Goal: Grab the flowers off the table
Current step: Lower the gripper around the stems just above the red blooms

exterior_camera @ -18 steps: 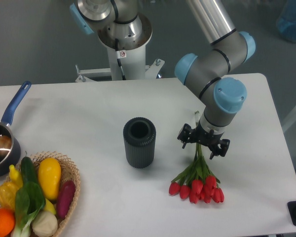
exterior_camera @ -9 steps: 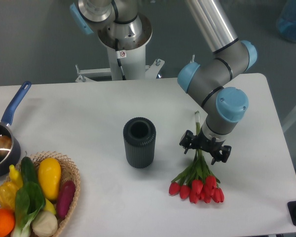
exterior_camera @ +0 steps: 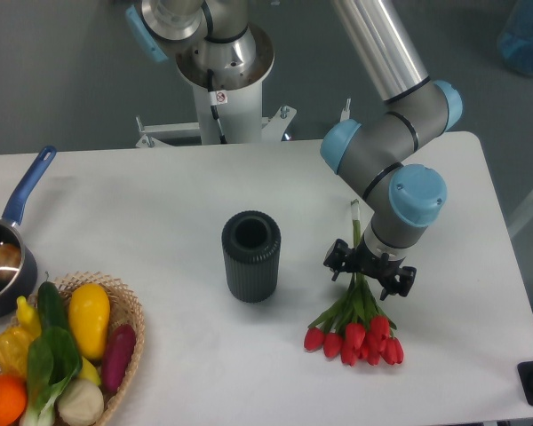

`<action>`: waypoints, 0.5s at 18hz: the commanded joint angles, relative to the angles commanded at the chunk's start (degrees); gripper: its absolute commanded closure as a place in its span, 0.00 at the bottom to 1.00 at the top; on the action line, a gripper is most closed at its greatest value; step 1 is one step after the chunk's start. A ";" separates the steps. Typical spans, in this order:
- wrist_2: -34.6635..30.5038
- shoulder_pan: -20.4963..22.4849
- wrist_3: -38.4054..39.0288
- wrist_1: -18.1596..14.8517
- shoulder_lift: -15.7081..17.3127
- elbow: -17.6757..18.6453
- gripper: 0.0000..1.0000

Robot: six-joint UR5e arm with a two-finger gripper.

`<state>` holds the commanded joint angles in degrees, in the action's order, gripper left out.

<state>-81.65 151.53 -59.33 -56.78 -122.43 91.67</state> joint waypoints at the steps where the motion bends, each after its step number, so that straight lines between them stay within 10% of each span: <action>1: 0.00 0.00 0.00 0.00 -0.17 0.00 0.00; 6: -0.09 -0.09 0.61 0.09 -0.53 -0.26 0.02; 9: -0.17 -0.18 0.62 0.00 -0.44 -0.09 0.21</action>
<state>-81.83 151.35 -58.71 -56.78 -122.87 91.58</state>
